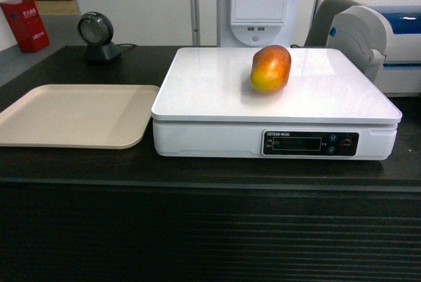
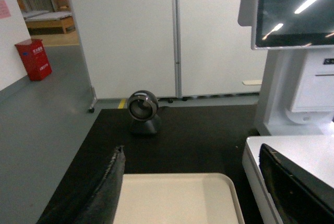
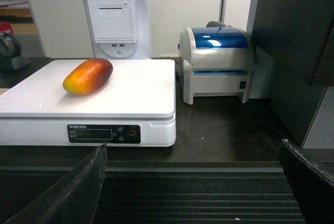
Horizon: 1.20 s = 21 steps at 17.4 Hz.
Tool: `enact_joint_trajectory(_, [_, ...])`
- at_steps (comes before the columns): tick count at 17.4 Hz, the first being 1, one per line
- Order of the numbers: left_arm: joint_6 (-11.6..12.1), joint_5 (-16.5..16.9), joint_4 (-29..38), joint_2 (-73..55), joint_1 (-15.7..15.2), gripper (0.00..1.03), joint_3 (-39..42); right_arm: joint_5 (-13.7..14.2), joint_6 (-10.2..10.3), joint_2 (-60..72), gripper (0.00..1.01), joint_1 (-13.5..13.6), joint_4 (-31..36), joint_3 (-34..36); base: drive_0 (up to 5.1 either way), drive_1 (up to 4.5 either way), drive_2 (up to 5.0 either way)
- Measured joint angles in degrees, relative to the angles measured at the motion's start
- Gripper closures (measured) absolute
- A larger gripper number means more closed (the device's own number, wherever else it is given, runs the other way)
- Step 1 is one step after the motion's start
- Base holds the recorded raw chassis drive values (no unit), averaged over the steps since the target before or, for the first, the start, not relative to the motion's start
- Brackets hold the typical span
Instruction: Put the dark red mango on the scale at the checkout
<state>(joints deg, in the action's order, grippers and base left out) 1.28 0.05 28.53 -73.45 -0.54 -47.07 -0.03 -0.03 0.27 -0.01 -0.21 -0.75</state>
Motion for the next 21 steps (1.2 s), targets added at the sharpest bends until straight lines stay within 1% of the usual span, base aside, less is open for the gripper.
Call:
enact_joint_trajectory(2, [-0.79,0.0,0.83,9.49,0.61,0.48,12.0,0.0,0.0,0.0,0.03,0.0,0.02,0.0,0.0,0.0,0.0])
enact_joint_trajectory(3, [-0.87,0.09,2.89,12.68,0.63,0.61,16.68,0.0,0.0,0.0,0.03,0.0,0.0,0.0,0.0,0.0,0.0])
enact_joint_trajectory(4, [-0.87,-0.02,4.24,14.6,0.59,0.72,19.82,0.02,0.0,0.0,0.03,0.0,0.0,0.0,0.0,0.0,0.0])
enact_joint_trajectory(6, [-0.9,-0.07,5.86,18.36,0.55,0.97,26.82,0.0,0.0,0.0,0.03,0.0,0.0,0.0,0.0,0.0,0.0])
enact_joint_trajectory(7, [-1.03,-0.07,6.29,20.06,0.55,1.01,29.03,0.0,0.0,0.0,0.03,0.0,0.0,0.0,0.0,0.0,0.0])
enact_joint_trajectory(10, [-1.09,-0.09,6.62,26.21,0.55,1.01,35.17,0.0,0.0,0.0,0.03,0.0,0.0,0.0,0.0,0.0,0.0])
enact_joint_trajectory(12, [-1.09,-0.07,5.57,30.1,0.55,1.01,38.18,0.0,0.0,0.0,0.03,0.0,0.0,0.0,0.0,0.0,0.0])
enact_joint_trajectory(17, [-1.09,-0.07,0.63,39.69,0.55,1.01,42.84,0.02,0.0,0.0,0.03,0.0,0.0,0.0,0.0,0.0,0.0])
enact_joint_trajectory(20, [-1.09,-0.07,-3.67,45.57,0.55,1.01,44.48,0.0,0.0,0.0,0.03,0.0,0.0,0.0,0.0,0.0,0.0])
enact_joint_trajectory(21, [-1.09,-0.07,-3.19,46.95,0.55,1.01,45.33,0.0,0.0,0.0,0.03,0.0,0.0,0.0,0.0,0.0,0.0])
